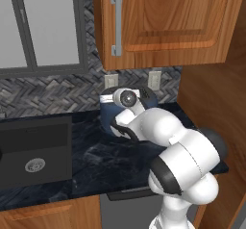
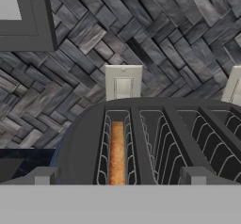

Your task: Start the toaster. Once the lever pops up, take the bread to the plate on the dining counter.

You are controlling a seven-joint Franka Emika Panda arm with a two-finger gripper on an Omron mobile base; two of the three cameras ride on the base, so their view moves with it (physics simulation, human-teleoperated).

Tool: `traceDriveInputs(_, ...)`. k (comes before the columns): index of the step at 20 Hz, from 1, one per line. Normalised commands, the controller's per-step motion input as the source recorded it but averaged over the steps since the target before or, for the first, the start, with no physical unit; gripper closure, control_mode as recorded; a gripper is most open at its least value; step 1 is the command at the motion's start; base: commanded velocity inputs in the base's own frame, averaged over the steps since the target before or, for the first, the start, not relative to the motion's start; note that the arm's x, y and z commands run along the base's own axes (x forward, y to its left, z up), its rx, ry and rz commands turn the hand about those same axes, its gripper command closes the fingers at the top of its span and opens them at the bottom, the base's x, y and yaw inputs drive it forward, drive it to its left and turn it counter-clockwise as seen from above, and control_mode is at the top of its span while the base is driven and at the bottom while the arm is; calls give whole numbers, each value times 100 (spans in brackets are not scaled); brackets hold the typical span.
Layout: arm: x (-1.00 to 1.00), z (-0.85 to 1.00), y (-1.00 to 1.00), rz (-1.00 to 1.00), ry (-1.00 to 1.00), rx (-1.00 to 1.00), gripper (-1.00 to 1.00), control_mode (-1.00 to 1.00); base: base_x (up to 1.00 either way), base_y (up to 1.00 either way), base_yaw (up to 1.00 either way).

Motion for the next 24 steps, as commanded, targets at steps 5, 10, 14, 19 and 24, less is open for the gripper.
traceDriveInputs(5,0,0,0,0,0,0,-100,-100,0,0,0)
traceDriveInputs(10,0,0,0,0,0,0,-100,-100,0,0,0)
traceDriveInputs(14,0,0,0,0,0,0,-100,-100,0,0,0)
traceDriveInputs(19,0,0,0,0,0,0,-100,-100,0,0,0)
traceDriveInputs(24,0,0,0,0,0,0,-100,-100,0,0,0)
